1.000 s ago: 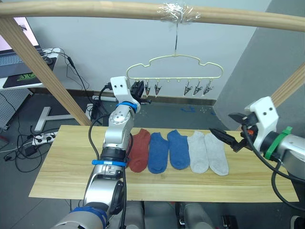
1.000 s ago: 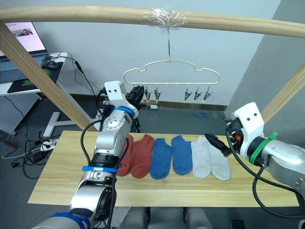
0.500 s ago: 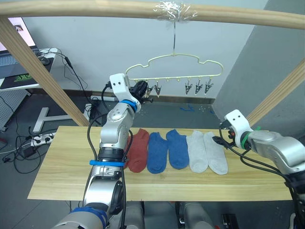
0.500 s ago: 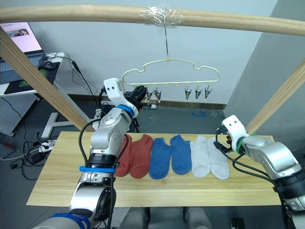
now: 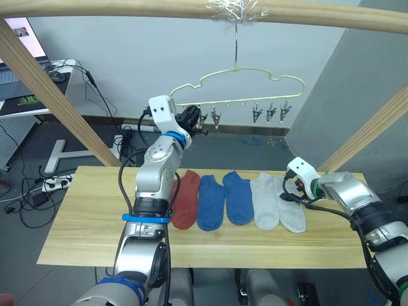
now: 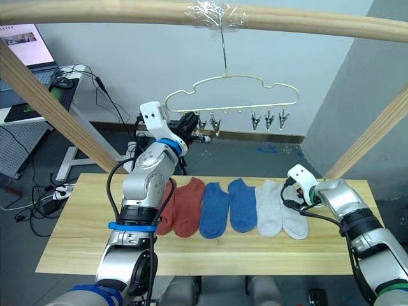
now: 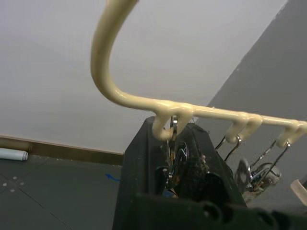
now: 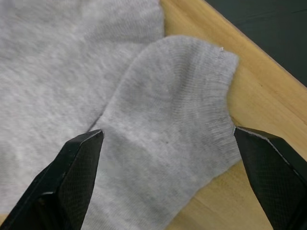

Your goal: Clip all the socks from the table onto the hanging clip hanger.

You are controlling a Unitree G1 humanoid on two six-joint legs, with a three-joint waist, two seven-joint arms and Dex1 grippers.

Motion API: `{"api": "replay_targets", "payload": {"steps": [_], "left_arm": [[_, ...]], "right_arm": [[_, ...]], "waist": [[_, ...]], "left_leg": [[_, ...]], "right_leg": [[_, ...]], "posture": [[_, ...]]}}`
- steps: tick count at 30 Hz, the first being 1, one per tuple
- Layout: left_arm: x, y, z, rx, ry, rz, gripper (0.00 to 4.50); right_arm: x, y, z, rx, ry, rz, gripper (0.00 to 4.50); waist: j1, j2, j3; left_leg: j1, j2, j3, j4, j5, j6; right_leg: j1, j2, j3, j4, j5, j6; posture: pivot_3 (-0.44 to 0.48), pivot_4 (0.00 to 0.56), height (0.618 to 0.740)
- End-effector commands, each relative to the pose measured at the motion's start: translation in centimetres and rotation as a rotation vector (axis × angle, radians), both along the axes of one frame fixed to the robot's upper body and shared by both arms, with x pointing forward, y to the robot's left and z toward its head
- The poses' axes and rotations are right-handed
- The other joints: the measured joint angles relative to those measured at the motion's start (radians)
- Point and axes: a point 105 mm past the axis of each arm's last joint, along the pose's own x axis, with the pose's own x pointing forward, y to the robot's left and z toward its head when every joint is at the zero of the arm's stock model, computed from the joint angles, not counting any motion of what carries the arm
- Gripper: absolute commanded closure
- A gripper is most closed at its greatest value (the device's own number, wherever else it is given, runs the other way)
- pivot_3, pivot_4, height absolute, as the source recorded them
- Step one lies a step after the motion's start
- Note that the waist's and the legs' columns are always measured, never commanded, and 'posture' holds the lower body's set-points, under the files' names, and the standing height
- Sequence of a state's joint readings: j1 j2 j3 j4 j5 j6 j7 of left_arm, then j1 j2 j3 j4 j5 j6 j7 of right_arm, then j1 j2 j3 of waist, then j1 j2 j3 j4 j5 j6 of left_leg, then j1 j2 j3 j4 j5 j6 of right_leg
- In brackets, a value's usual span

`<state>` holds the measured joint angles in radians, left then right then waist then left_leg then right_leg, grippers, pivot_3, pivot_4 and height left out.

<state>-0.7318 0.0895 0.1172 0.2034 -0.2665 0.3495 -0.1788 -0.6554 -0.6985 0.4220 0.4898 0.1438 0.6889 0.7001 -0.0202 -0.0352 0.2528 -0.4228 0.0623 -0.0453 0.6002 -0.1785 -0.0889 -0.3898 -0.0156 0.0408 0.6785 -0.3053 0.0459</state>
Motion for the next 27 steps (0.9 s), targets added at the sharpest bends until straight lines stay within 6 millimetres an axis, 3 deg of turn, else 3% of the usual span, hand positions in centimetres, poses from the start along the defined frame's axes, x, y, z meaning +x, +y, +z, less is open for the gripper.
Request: {"api": "replay_targets", "payload": {"steps": [1,8,15,20,27], "left_arm": [[-0.5,0.0,1.6,0.001,-0.056,0.001,4.29],[-0.8,0.1,1.5,0.008,-0.05,0.007,4.29],[-0.7,0.3,1.6,0.003,-0.047,0.013,4.29],[-0.7,0.2,1.3,-0.012,-0.015,-0.005,4.29],[-0.8,0.0,1.1,-0.039,0.037,-0.052,4.29]], "right_arm": [[0.6,-0.5,0.2,-0.025,-0.018,0.023,0.0],[1.0,-0.6,-0.6,-0.012,0.011,0.021,0.0],[0.0,-1.0,-1.3,-0.021,0.083,0.05,0.0],[-0.2,-1.3,-1.5,-0.024,0.094,0.045,1.53],[-0.5,-1.3,-1.7,-0.021,0.101,0.043,4.05]], "waist": [[0.004,0.0,0.0],[0.014,0.0,0.0],[0.021,0.0,0.0],[0.021,0.0,0.0],[0.021,0.0,0.0]], "left_leg": [[0.0,0.0,0.0,0.0,0.0,0.0],[0.0,0.0,0.0,0.0,0.0,0.0],[0.0,0.0,0.0,0.002,0.0,0.0],[0.001,0.0,0.0,0.002,0.0,0.0],[0.0,0.0,0.0,0.004,0.0,0.0]], "right_leg": [[0.0,0.0,0.0,0.0,0.0,0.0],[0.0,0.0,0.0,0.001,0.001,0.001],[0.001,0.0,0.0,0.001,0.001,0.001],[0.001,0.0,0.0,0.001,0.001,0.001],[0.001,0.0,0.0,0.002,0.002,0.002]], "posture": [[0.084,0.248,0.74],[0.091,0.248,0.74],[0.1,0.246,0.74],[0.097,0.241,0.74],[0.095,0.237,0.74]]}}
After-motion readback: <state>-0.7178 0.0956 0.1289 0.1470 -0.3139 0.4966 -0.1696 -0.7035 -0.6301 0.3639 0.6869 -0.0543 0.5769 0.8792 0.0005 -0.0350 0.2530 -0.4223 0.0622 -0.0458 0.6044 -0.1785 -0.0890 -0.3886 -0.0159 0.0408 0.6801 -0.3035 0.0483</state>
